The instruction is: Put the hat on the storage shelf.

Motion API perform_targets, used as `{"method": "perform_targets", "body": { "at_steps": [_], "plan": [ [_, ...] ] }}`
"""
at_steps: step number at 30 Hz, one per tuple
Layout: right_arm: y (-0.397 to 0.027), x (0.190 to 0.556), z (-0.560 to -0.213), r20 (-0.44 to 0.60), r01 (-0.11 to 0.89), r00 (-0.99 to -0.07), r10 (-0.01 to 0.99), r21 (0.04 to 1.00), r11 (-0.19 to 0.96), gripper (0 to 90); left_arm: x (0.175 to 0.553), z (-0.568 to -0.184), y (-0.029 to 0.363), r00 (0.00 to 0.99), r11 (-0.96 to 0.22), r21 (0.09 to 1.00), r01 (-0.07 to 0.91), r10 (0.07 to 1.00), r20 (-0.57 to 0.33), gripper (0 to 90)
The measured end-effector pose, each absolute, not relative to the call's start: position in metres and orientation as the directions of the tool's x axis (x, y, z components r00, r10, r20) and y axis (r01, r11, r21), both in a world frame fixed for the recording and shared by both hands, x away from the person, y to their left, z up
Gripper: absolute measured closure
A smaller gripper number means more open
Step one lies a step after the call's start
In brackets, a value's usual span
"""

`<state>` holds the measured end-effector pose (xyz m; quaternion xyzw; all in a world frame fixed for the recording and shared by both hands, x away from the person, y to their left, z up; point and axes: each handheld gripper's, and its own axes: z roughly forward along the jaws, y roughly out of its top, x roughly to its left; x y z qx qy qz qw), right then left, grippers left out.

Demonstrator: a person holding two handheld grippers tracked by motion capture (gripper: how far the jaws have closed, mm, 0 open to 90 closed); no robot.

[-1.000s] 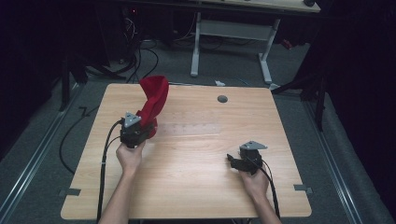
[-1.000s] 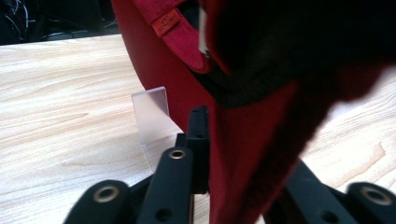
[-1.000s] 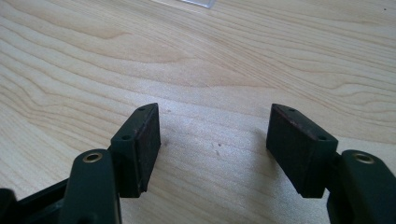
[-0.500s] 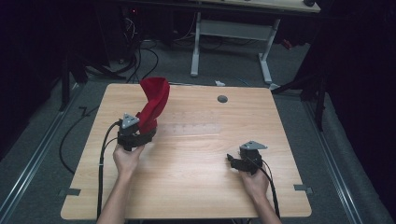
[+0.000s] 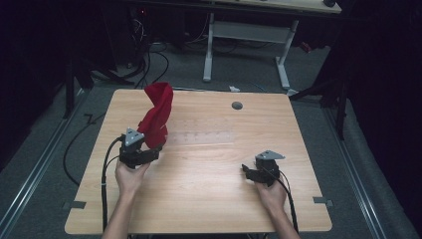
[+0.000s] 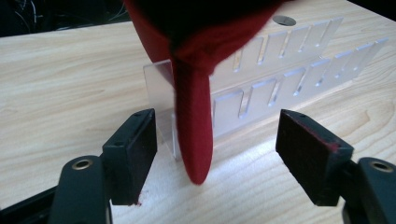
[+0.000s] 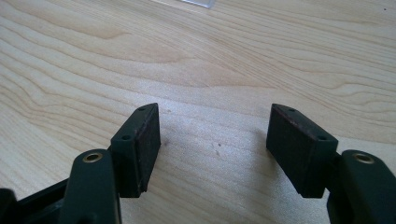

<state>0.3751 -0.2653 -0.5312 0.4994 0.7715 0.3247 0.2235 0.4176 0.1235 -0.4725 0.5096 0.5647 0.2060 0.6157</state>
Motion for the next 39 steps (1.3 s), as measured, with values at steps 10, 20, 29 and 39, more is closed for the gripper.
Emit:
{"method": "perform_targets", "body": {
  "at_steps": [10,20,29,39],
  "plan": [
    [-0.265,0.375,-0.531,-0.020,0.626,-0.401,0.916,0.724,0.290,35.4,0.406,-0.475,0.128,0.275,0.381,0.865,0.326,0.837,-0.473,29.6],
    [-0.265,0.375,-0.531,-0.020,0.626,-0.401,0.916,0.724,0.290,35.3,0.390,-0.479,0.133,0.278,0.376,0.865,0.332,0.838,-0.471,29.8],
    [-0.265,0.375,-0.531,-0.019,0.626,-0.400,0.916,0.725,0.289,35.3,0.378,-0.484,0.135,0.285,0.389,0.852,0.351,0.822,-0.493,30.8],
    [-0.265,0.375,-0.531,-0.020,0.625,-0.401,0.916,0.725,0.289,35.3,0.370,-0.490,0.132,0.297,0.402,0.837,0.370,0.803,-0.517,31.4]
  ]
}}
